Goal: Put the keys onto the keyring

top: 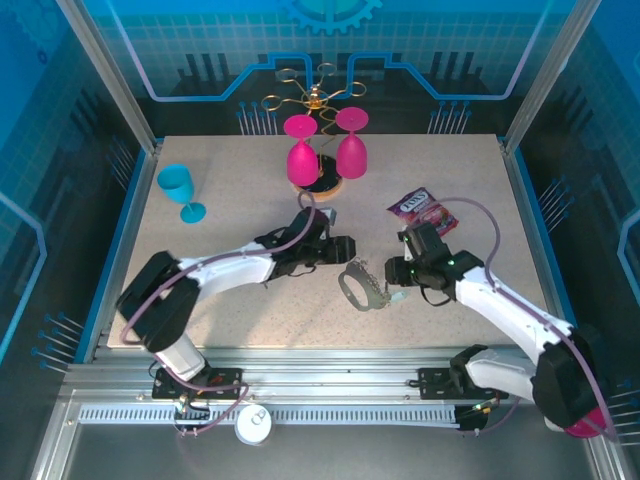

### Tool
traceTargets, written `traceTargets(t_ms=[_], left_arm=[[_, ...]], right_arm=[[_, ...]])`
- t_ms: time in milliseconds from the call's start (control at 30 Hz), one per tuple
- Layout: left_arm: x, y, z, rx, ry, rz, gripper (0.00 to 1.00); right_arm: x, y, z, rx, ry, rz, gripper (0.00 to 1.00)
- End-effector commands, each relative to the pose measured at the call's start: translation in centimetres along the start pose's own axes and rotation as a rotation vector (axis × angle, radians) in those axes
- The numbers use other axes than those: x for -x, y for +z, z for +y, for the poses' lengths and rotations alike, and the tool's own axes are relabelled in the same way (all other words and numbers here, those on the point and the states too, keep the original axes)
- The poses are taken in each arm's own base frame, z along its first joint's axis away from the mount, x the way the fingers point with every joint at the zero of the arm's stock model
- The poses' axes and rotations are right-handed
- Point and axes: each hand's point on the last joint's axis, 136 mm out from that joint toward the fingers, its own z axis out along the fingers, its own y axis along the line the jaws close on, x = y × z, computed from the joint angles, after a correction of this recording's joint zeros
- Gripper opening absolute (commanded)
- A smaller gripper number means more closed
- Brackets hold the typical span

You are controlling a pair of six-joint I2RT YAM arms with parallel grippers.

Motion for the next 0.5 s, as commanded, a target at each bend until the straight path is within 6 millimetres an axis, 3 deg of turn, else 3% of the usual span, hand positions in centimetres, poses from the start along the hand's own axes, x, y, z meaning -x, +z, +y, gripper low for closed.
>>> traceTargets(t_ms=[0,100,467], left_arm=[[-1.9,1.7,0.0,0.019,0.021,0.131,0.52],[-2.3,2.8,0.5,0.05,0.033,0.17,0.44],[-2.6,5.6,1.9,0.124,0.014,0.216,0.34]], right_arm=[[-1.2,-0.4,0.2,0.055,0.071,-0.006,0.45],[-1.7,-0.9,0.2,0.067,0.061,-0.006,0.45],[-1.9,-1.6,0.1,0.068,0.038,-0.01,0.45]])
